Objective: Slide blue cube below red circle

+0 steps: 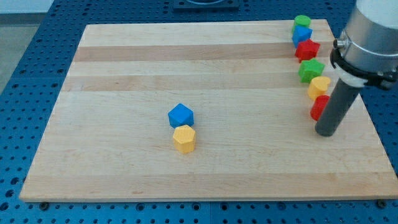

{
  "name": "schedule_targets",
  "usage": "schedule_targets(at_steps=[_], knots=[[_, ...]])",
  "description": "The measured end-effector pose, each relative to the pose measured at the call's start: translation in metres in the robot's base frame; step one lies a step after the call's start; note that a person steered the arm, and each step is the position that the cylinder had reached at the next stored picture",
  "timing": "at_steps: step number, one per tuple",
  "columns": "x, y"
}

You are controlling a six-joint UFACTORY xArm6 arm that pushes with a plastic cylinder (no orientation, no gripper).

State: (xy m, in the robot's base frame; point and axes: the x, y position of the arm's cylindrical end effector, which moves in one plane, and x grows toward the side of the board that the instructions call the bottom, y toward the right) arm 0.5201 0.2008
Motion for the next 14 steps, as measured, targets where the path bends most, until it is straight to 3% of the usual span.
schedule_targets(at_steps=[1,4,6,7,9,14], knots=[[0.006,-0.028],[-0.088,-0.158],[-0.088,-0.272],[-0.079,-0.295],[-0.049,-0.296],[-0.004,-0.187]])
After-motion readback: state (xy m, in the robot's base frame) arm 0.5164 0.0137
